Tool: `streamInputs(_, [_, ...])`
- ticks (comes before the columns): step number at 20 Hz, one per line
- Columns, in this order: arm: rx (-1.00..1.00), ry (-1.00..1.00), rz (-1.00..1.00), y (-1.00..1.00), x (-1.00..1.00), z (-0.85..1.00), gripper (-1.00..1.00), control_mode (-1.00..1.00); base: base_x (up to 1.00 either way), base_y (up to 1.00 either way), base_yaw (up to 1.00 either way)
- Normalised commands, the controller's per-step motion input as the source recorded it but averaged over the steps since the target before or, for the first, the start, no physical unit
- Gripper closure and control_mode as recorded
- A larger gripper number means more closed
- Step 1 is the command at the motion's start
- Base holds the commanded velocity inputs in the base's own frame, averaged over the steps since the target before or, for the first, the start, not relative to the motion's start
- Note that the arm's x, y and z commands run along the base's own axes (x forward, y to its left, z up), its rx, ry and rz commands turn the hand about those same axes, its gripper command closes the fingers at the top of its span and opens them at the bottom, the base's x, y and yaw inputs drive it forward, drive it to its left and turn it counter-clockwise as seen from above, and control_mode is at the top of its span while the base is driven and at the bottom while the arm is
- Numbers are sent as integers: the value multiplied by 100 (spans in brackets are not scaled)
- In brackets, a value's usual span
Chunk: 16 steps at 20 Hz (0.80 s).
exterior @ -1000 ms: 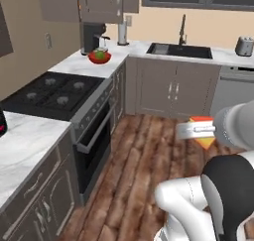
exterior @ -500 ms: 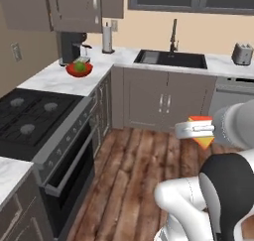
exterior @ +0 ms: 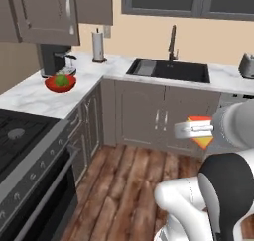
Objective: Pick the cheese from the fridge and the cheese grater from the cabinet and place them next to the salad bowl.
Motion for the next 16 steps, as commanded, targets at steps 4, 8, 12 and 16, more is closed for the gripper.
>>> streamInputs(4, [0, 0, 0, 0, 0, 0, 100, 100, 100, -91, 32])
streamInputs(8, [0, 0, 0, 0, 0, 0, 100, 100, 100, -91, 40])
streamInputs(12, [0, 0, 0, 0, 0, 0, 100, 100, 100, -94, 42])
streamInputs(16, [0, 0, 0, 0, 0, 0, 100, 100, 100, -99, 42])
